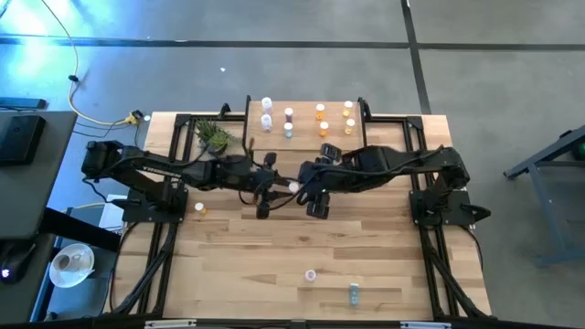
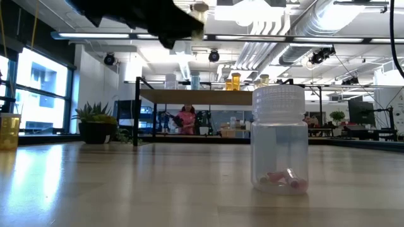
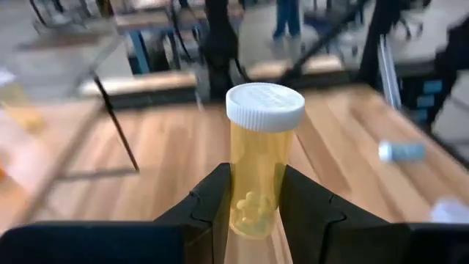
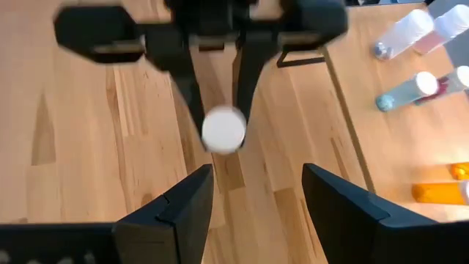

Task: Pick and place medicine bottles onto shelf by color
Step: Put the yellow pill bottle on the shelf aligned with the yellow pill bottles, then put the transparent pill bottle on the shelf aligned with the transparent pill bottles

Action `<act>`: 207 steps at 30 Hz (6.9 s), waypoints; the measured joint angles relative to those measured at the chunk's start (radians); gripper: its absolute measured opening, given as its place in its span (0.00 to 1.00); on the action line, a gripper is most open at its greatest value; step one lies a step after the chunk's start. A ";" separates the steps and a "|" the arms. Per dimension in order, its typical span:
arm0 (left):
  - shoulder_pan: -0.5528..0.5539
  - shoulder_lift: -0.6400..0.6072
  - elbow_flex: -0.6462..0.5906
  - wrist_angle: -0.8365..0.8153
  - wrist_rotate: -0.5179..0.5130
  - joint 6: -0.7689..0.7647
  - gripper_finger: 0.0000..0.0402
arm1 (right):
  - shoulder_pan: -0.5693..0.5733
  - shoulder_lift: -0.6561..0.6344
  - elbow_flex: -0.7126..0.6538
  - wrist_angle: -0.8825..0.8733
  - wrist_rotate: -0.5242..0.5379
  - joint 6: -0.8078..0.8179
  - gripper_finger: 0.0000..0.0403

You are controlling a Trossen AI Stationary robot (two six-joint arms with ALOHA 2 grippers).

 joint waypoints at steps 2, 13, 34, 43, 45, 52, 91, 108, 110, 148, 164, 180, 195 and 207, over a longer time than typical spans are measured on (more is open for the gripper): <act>-0.010 0.026 -0.003 -0.009 0.000 0.003 0.22 | 0.007 0.019 0.000 -0.001 0.000 -0.005 0.50; -0.052 0.132 -0.001 0.147 -0.004 -0.004 0.22 | 0.034 0.071 0.000 0.007 -0.054 -0.013 0.50; -0.062 0.136 -0.001 0.311 -0.007 -0.012 0.22 | 0.034 0.070 0.000 0.031 -0.054 0.021 0.47; -0.060 0.136 -0.001 0.310 -0.011 -0.005 0.22 | 0.032 0.070 0.000 0.046 -0.054 0.022 0.30; -0.059 0.136 -0.001 0.309 -0.011 -0.005 0.22 | 0.032 0.070 0.000 0.044 -0.053 0.022 0.28; -0.059 0.136 -0.001 0.313 -0.011 -0.005 0.22 | 0.032 0.069 0.000 0.042 -0.052 0.022 0.27; -0.059 0.136 -0.001 0.264 -0.115 -0.031 0.53 | 0.011 -0.125 0.000 -0.169 0.248 -0.041 0.27; -0.059 0.136 -0.001 0.269 -0.123 0.004 0.53 | -0.146 -0.465 -0.478 -0.044 0.304 0.120 0.27; -0.059 0.136 -0.001 0.269 -0.126 0.004 0.53 | -0.175 -0.517 -0.571 0.053 0.266 0.116 0.27; -0.059 0.136 -0.001 0.269 -0.131 0.022 0.53 | -0.532 -0.450 -0.832 0.383 -0.029 0.011 0.27; -0.059 0.136 -0.001 0.269 -0.131 0.022 0.53 | -0.538 -0.435 -0.830 0.386 -0.023 0.025 0.27; -0.059 0.136 -0.001 0.269 -0.130 0.022 0.53 | -0.537 -0.431 -0.834 0.377 -0.030 0.058 0.43; -0.059 0.136 -0.001 0.269 -0.130 0.021 0.53 | -0.537 -0.482 -0.832 0.382 0.002 0.055 0.45; -0.059 0.133 -0.001 0.211 -0.138 0.022 0.53 | -0.429 -0.583 -0.831 0.383 0.001 0.063 0.45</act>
